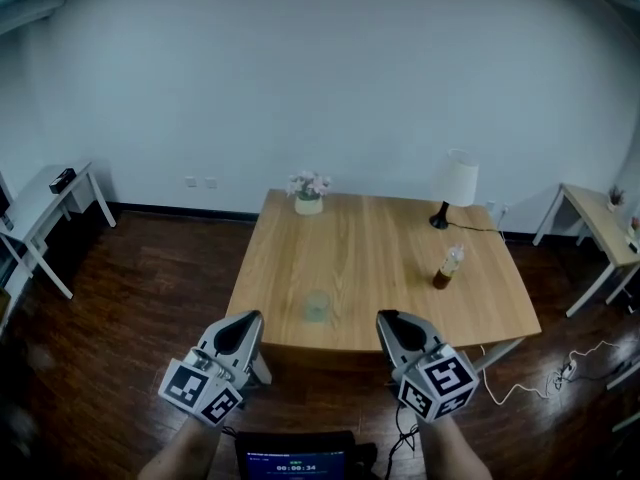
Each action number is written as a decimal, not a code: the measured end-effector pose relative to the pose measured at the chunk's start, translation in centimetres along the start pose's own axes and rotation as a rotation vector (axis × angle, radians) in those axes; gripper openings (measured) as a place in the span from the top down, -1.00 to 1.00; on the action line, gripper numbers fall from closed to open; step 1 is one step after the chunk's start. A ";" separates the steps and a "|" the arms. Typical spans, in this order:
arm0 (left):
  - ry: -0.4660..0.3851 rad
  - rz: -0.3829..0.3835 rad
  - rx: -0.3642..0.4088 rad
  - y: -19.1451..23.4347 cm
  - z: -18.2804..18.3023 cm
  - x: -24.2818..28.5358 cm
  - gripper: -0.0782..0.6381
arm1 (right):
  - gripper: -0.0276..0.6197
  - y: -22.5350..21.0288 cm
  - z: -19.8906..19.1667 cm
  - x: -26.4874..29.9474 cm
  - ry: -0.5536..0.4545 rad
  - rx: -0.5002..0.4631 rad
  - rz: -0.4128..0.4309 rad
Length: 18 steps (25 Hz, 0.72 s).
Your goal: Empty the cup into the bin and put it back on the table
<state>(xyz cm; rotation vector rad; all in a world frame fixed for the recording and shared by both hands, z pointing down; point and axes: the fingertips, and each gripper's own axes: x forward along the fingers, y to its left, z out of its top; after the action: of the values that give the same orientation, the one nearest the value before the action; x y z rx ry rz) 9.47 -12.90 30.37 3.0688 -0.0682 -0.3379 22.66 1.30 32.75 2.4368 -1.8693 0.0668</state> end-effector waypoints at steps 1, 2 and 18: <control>0.010 -0.018 -0.002 -0.3 -0.2 0.1 0.80 | 0.92 0.2 0.0 0.1 0.002 -0.002 0.002; 0.019 -0.031 -0.002 -0.5 -0.4 0.1 0.80 | 0.92 0.3 -0.1 0.2 0.004 -0.002 0.005; 0.024 -0.027 -0.008 -0.8 -0.4 -1.5 0.80 | 0.92 1.7 -1.2 0.6 0.036 0.011 0.019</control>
<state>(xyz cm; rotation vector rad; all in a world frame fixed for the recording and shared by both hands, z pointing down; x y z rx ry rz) 8.11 -12.03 31.04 3.0679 -0.0242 -0.3023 21.16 0.36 34.09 2.4086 -1.8825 0.1212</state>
